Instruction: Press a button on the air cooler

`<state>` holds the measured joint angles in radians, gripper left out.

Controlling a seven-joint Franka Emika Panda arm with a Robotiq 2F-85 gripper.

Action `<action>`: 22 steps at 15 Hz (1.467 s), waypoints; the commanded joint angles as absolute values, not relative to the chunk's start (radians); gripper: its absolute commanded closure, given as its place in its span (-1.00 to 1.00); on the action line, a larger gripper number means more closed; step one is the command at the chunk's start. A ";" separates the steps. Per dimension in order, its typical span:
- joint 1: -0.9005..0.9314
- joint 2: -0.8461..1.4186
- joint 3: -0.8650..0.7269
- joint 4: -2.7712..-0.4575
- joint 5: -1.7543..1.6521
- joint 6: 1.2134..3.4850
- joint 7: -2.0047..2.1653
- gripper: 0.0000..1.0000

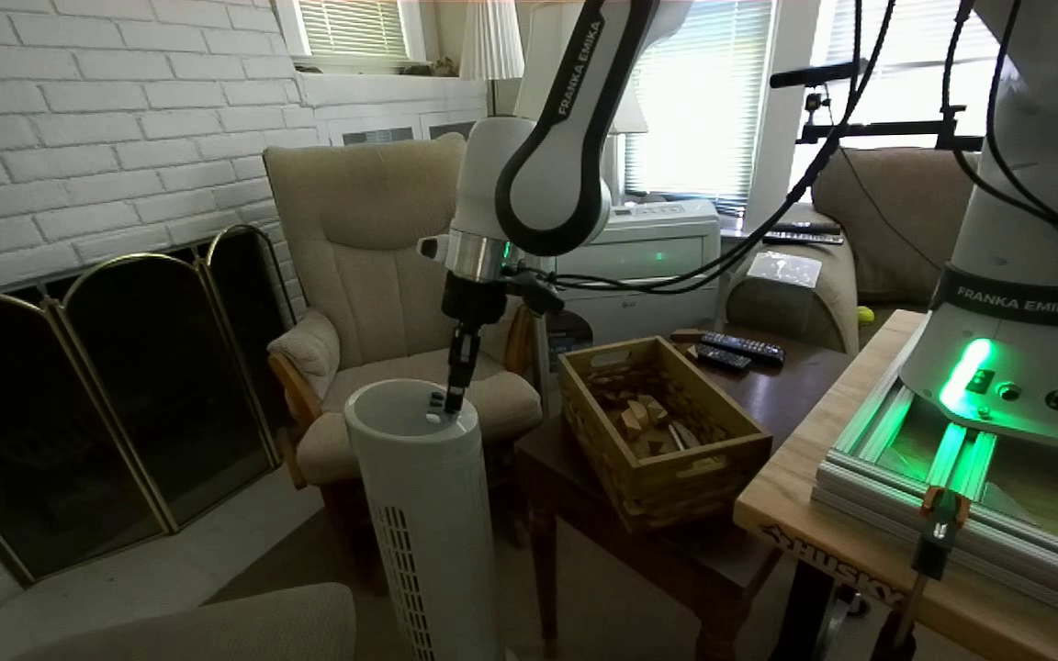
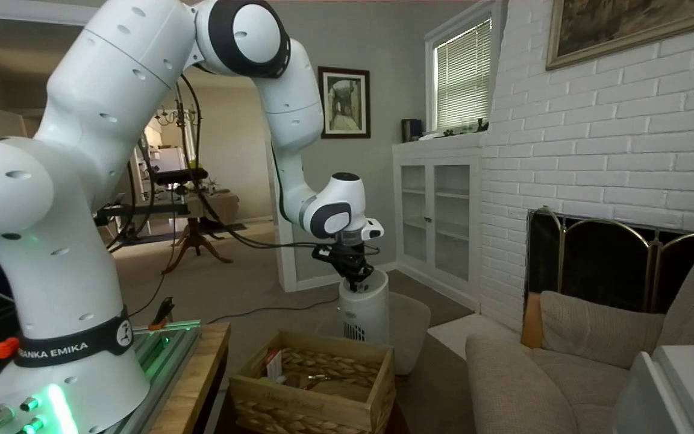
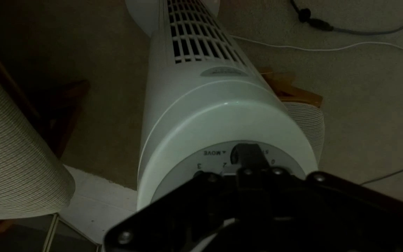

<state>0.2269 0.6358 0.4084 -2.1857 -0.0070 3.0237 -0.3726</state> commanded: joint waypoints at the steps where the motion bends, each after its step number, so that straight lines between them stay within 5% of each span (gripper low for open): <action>1: 0.264 0.648 0.373 -2.169 -0.060 3.041 -0.308 1.00; 22: 0.345 0.687 0.315 -2.112 -0.098 2.970 -0.263 1.00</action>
